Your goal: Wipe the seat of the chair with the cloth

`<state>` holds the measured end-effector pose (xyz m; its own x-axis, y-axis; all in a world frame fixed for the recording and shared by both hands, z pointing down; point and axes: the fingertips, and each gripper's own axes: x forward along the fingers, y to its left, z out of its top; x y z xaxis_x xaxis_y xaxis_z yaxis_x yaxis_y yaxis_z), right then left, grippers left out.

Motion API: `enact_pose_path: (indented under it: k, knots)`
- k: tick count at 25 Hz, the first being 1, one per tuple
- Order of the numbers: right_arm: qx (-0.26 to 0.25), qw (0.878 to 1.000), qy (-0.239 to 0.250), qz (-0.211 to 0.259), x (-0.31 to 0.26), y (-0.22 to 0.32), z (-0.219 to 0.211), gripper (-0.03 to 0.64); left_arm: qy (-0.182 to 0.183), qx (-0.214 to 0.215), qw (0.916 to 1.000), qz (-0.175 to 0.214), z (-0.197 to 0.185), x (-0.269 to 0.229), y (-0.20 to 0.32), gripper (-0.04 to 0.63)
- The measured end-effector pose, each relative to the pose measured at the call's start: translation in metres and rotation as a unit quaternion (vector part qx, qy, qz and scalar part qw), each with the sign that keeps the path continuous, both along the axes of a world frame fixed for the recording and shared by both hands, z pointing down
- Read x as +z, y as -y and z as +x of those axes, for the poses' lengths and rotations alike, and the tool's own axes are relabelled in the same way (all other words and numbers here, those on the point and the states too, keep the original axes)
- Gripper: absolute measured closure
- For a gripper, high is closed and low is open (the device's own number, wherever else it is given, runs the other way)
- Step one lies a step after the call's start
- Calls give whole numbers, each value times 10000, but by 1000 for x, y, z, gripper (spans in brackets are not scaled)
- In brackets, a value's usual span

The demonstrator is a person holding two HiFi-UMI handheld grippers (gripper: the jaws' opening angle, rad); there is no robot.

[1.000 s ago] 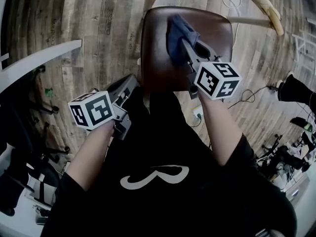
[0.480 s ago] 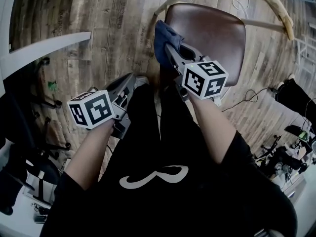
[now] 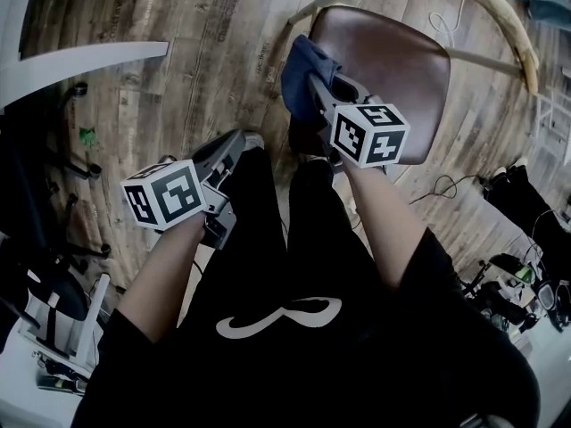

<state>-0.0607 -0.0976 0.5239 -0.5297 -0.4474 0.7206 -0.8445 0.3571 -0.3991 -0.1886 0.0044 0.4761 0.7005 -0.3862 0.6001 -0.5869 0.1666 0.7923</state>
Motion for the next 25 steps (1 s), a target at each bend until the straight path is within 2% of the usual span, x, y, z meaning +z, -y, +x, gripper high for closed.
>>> enact_pose_path:
  k: [5,17,25]
  knots:
    - [-61,9997,-227,8,13,0,14,565,-47,-139,9999,-28,18,2,-11,581]
    - [-277,9987,-423,93,27,-4,30,565,5,-79,9999,-73,52,6,-26,581]
    - [-285,9974,-644,163,30,-2,61,565,43,-45,10000,-76,69,7,-25,581]
